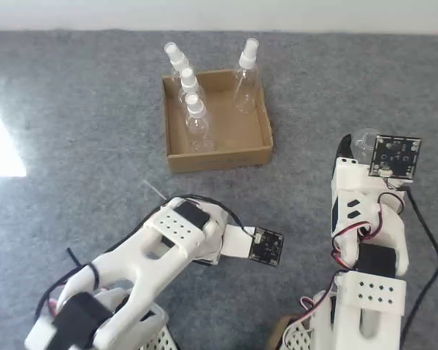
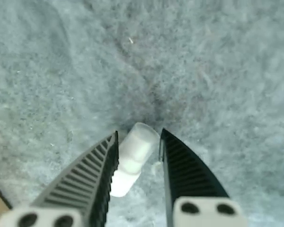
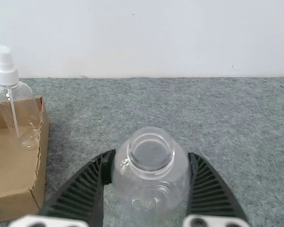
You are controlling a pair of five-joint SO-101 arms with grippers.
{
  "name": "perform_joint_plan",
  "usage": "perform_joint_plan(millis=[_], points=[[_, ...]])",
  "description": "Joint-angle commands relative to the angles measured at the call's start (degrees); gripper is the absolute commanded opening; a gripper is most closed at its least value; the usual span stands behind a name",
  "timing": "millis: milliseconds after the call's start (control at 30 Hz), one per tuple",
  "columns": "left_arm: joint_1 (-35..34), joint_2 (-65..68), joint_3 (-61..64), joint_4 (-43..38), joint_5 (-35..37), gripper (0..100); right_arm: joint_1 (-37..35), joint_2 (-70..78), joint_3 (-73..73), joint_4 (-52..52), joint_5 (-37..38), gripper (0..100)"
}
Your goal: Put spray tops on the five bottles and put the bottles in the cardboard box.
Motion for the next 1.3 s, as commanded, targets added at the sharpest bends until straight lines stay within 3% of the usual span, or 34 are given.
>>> perform_joint_plan(millis=[0, 267, 500, 867, 1033, 1267], points=[[0.0, 6.9, -7.1, 1.8, 3.7, 13, 0.4, 0.4, -1.4, -1.5, 1.1, 10.7], [-0.3, 24.1, -23.1, 13.6, 3.9, 12, 0.4, 0.4, -1.4, -1.5, 1.1, 10.7], [-3.5, 25.4, -25.0, 14.9, 6.7, 12, 0.4, 0.4, -1.4, -1.5, 1.1, 10.7], [-12.0, 25.4, -25.4, 14.9, 28.8, 9, 0.4, 0.0, -1.4, -1.5, 1.1, 10.7], [-14.8, 25.8, -26.8, 19.3, 30.2, 18, 0.4, 0.0, -1.4, -1.5, 1.1, 10.7], [-14.6, 25.9, -28.9, 24.0, 30.1, 19, 0.4, 0.1, -1.4, -1.5, 1.1, 10.7]])
